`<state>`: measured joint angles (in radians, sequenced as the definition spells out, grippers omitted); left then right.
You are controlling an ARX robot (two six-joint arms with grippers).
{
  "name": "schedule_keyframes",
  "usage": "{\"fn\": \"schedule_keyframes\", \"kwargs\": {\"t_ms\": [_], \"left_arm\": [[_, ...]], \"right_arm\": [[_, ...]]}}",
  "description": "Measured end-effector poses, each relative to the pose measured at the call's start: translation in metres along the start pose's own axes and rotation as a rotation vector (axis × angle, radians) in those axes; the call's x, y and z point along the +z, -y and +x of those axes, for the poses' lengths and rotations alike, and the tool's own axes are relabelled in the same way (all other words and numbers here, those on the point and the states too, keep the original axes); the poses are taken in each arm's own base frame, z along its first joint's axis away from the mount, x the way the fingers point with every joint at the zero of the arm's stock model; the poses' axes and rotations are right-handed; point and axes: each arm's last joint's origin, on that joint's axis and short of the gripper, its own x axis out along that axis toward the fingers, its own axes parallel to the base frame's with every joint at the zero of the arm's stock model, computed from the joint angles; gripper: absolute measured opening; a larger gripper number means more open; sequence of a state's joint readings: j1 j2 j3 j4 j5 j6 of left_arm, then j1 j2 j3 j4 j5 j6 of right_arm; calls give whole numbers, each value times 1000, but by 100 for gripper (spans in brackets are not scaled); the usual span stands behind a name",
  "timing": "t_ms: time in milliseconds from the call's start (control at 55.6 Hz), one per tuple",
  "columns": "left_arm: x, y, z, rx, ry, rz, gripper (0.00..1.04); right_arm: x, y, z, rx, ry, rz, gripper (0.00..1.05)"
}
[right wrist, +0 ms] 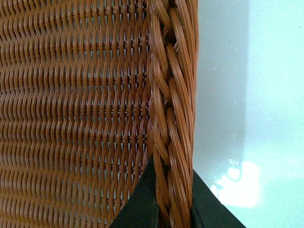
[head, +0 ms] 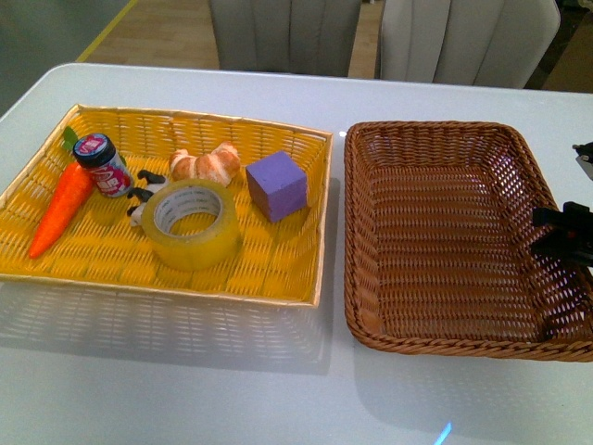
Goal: Move tape to another basket
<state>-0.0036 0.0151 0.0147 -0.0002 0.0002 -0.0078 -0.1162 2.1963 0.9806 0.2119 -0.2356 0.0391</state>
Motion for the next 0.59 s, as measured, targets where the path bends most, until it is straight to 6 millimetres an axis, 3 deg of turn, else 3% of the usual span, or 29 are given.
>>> {"fn": "schedule_keyframes", "kwargs": {"t_ms": [72, 234, 288, 450, 594], "left_arm": [[0, 0, 0, 0, 0, 0, 96], [0, 0, 0, 0, 0, 0, 96], [0, 0, 0, 0, 0, 0, 96], [0, 0, 0, 0, 0, 0, 96], [0, 0, 0, 0, 0, 0, 96]], "right_arm": [[-1, -2, 0, 3, 1, -5, 7], [0, 2, -4, -6, 27, 15, 41], [2, 3, -7, -8, 41, 20, 47], [13, 12, -28, -18, 121, 46, 72], [22, 14, -63, -35, 235, 30, 95]]}}
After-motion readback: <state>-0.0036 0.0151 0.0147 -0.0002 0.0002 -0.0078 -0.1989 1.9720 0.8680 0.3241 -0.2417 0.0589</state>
